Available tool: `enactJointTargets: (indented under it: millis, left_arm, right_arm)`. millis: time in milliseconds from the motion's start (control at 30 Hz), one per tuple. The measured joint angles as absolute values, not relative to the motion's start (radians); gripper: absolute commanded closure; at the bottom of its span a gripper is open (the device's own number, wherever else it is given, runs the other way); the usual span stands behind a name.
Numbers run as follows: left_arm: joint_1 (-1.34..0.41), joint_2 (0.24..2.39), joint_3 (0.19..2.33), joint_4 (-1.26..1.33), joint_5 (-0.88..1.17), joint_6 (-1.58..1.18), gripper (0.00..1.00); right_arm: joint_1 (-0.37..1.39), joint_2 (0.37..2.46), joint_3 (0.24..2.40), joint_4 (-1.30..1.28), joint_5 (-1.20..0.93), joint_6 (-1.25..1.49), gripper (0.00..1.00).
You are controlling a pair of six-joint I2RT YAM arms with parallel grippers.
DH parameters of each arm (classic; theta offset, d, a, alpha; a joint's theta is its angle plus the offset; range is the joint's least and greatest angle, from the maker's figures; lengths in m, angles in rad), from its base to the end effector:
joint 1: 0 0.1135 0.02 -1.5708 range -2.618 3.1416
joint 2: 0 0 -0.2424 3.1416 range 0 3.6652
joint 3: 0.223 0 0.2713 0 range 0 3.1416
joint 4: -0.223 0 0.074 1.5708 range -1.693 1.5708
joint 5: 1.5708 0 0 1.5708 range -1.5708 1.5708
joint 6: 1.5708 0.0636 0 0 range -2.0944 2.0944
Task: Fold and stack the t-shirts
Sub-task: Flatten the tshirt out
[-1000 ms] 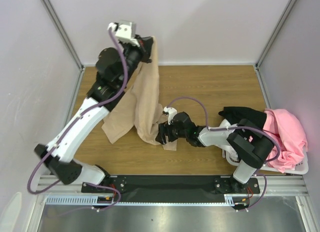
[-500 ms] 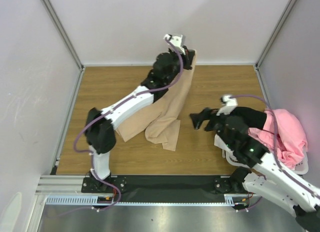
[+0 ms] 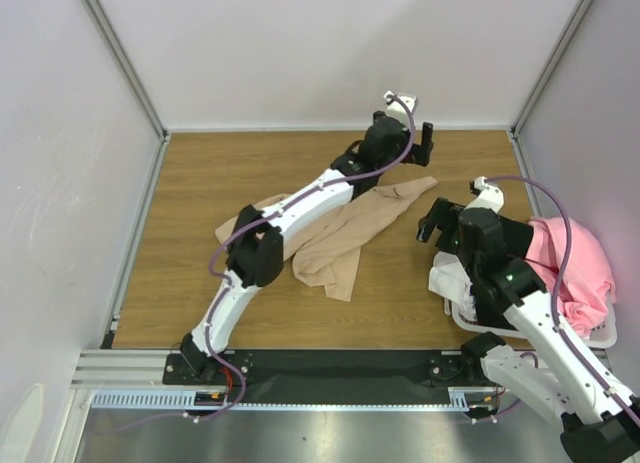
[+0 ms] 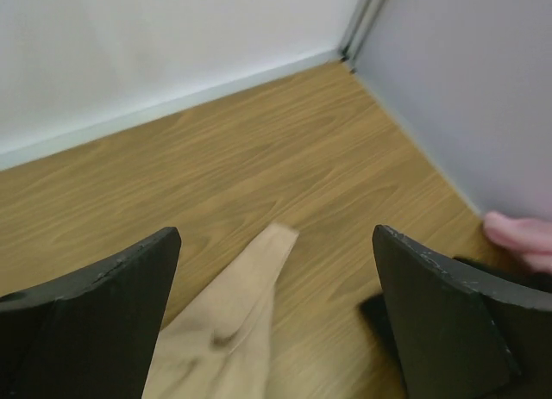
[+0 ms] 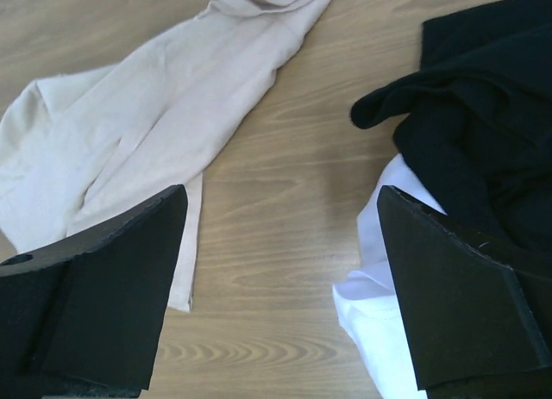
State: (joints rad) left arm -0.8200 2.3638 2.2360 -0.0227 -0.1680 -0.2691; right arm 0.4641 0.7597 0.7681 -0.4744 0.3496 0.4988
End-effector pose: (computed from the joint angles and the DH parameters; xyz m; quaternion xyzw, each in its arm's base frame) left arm 0.4157 -0.4299 0.2889 0.1529 0.7420 -0.2821 0.5886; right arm 0.2135 0.0825 0.2826 0.1058 0.8366 0.1081 0.5265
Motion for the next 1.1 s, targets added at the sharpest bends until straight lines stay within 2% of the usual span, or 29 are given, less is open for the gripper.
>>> enactJointTargets:
  millis: [67, 133, 400, 533, 633, 800, 1000, 1100]
  left_arm:
    - [-0.806, 2.290, 2.177, -0.097, -0.181, -0.266, 0.00]
    - [-0.769, 2.140, 2.028, -0.162, -0.181, -0.284, 0.00]
    - [-0.365, 1.289, 1.159, -0.210, -0.231, -0.499, 0.00]
    - [-0.315, 0.991, 0.810, -0.266, -0.232, -0.619, 0.02]
    - [-0.282, 0.908, 0.639, -0.289, -0.221, -0.692, 0.06]
    - [-0.222, 0.898, 0.451, -0.301, -0.205, -0.783, 0.12]
    - [-0.219, 0.952, 0.417, -0.217, -0.195, -0.823, 0.22]
    - [-0.219, 0.984, 0.417, -0.175, -0.195, -0.823, 0.24]
  right_arm:
    - [0.453, 0.797, 0.792, -0.482, 0.321, 0.498, 0.02]
    - [0.449, 0.832, 0.816, -0.473, 0.294, 0.496, 0.02]
    - [0.443, 1.042, 0.870, -0.364, 0.175, 0.493, 0.02]
    - [0.442, 1.134, 0.874, -0.324, 0.120, 0.497, 0.02]
    - [0.441, 1.182, 0.883, -0.303, 0.092, 0.497, 0.02]
    - [0.441, 1.245, 0.898, -0.278, 0.067, 0.498, 0.02]
    - [0.441, 1.262, 0.898, -0.275, 0.063, 0.506, 0.02]
    - [0.441, 1.262, 0.898, -0.273, 0.064, 0.515, 0.02]
